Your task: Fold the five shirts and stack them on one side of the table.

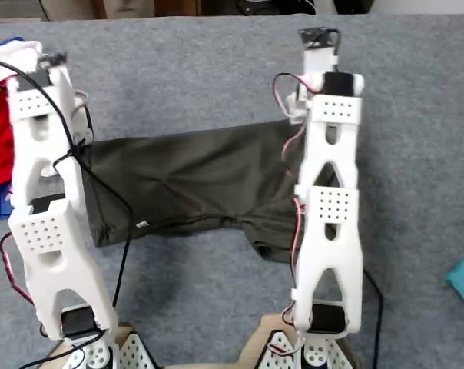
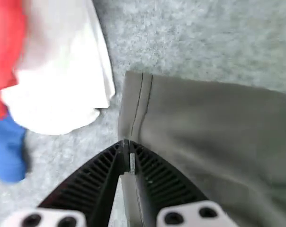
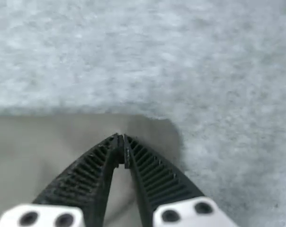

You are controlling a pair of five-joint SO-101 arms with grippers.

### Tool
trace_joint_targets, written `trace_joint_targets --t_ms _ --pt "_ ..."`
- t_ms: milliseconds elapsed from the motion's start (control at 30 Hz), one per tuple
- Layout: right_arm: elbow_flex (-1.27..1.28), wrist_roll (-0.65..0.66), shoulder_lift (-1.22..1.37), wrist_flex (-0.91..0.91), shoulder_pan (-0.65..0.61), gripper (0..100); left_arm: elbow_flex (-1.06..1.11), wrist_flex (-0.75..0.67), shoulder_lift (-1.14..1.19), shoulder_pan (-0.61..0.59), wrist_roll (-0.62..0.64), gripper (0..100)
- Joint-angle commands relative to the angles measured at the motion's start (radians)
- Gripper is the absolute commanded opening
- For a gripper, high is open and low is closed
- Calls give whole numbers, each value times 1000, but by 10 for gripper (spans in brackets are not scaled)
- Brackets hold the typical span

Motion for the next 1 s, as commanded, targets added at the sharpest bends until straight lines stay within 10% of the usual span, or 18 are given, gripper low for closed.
trace_joint_targets --t_ms 0,467,967 --pt "-56 9 -170 32 -56 5 -133 60 -30 34 0 20" --pt "151 -98 -404 91 -170 4 827 -110 -607 152 -9 20" --pt "1153 -124 -806 -28 -143 5 1419 -542 -794 147 -6 20"
